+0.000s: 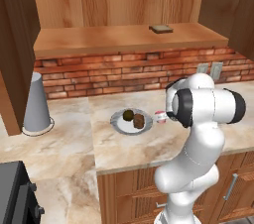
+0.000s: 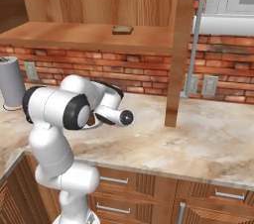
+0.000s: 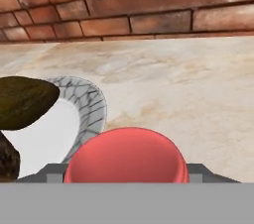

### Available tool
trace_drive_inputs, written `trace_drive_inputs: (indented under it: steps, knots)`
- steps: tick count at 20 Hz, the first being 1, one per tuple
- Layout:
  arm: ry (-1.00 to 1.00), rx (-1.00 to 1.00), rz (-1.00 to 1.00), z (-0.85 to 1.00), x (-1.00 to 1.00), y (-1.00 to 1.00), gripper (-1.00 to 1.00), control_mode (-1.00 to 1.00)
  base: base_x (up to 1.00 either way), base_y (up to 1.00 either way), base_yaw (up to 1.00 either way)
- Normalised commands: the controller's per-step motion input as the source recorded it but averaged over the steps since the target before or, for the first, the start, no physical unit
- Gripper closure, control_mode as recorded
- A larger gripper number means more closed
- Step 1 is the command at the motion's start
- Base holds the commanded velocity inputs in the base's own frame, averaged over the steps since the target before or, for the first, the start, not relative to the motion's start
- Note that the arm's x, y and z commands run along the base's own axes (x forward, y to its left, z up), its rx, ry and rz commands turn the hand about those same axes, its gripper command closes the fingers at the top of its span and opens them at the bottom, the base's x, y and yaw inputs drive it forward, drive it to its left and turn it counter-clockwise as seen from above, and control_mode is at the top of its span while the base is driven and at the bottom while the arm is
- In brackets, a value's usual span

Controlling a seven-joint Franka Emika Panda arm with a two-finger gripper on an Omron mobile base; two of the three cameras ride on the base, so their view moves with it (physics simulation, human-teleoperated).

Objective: Pick the avocado and bread from the counter and place them on the plate. Then pick the jam from the cabinet and place it next to the plate. Lastly close the cabinet door.

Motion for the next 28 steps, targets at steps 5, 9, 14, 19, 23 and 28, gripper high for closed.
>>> trace_drive_inputs:
  steps: [5, 9, 14, 19, 23, 28]
  knots:
    - [-0.09, 0.03, 0.00, 0.49, 0.00, 0.00, -1.00, -1.00, 0.00, 0.00, 0.00]
    - [-0.08, 0.02, 0.00, 0.64, 0.00, 0.00, -1.00, -1.00, 0.00, 0.00, 0.00]
    - [0.00, 0.01, 0.00, 0.73, -0.08, 0.00, -1.00, -1.00, 0.00, 0.00, 0.00]
    - [0.01, 0.00, 0.00, 0.57, -0.16, 0.00, -1.00, -1.00, 0.00, 0.00, 0.00]
    - [0.00, 0.00, 0.00, 0.34, -0.10, 0.00, -1.00, -1.00, 0.00, 0.00, 0.00]
    - [0.00, 0.00, 0.00, 0.34, -0.29, 0.00, -1.00, -1.00, 0.00, 0.00, 0.00]
